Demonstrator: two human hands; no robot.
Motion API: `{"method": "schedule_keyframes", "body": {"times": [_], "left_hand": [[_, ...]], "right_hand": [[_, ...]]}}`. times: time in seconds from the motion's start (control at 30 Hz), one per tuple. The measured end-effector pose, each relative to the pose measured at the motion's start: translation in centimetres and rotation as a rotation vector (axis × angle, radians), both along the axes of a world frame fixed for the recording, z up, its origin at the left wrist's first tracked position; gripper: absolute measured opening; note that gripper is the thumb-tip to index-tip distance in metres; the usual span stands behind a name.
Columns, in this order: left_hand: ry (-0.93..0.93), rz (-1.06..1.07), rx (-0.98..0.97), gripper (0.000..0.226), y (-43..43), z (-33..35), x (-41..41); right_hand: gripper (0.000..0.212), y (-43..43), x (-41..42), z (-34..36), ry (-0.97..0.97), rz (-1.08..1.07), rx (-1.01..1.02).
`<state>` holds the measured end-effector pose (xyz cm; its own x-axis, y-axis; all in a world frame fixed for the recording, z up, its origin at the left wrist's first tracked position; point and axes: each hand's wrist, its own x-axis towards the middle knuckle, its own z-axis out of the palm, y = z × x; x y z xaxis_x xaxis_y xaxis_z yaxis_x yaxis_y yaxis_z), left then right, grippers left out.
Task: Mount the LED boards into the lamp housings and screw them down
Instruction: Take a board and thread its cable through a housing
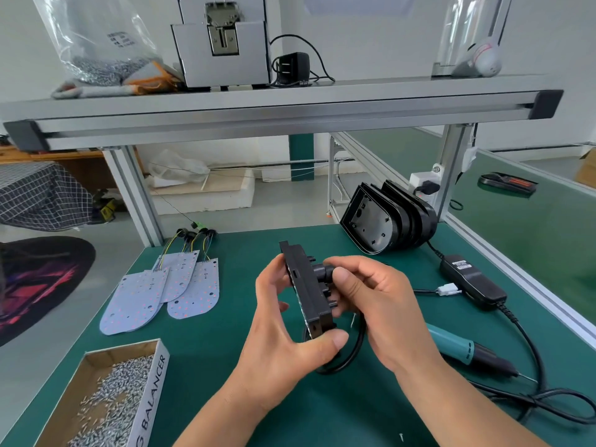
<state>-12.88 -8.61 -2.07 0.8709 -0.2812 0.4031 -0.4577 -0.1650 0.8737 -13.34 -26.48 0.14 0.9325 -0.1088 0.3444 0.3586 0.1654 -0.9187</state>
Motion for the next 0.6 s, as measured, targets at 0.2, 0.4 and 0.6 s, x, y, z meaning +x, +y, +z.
{"method": "schedule_keyframes", "body": {"times": [0.2, 0.4, 0.6], "left_hand": [[-0.079, 0.023, 0.035, 0.133, 0.10, 0.65, -0.50], [-0.092, -0.043, 0.066, 0.123, 0.31, 0.63, -0.58], [-0.122, -0.065, 0.054, 0.122, 0.29, 0.51, -0.46]], "right_hand": [[0.018, -0.07, -0.26, 0.35, -0.023, 0.037, -0.009], [0.014, 0.10, -0.27, -0.08, -0.025, 0.026, 0.002], [0.014, 0.12, -0.21, -0.20, -0.049, 0.023, 0.019]]}}
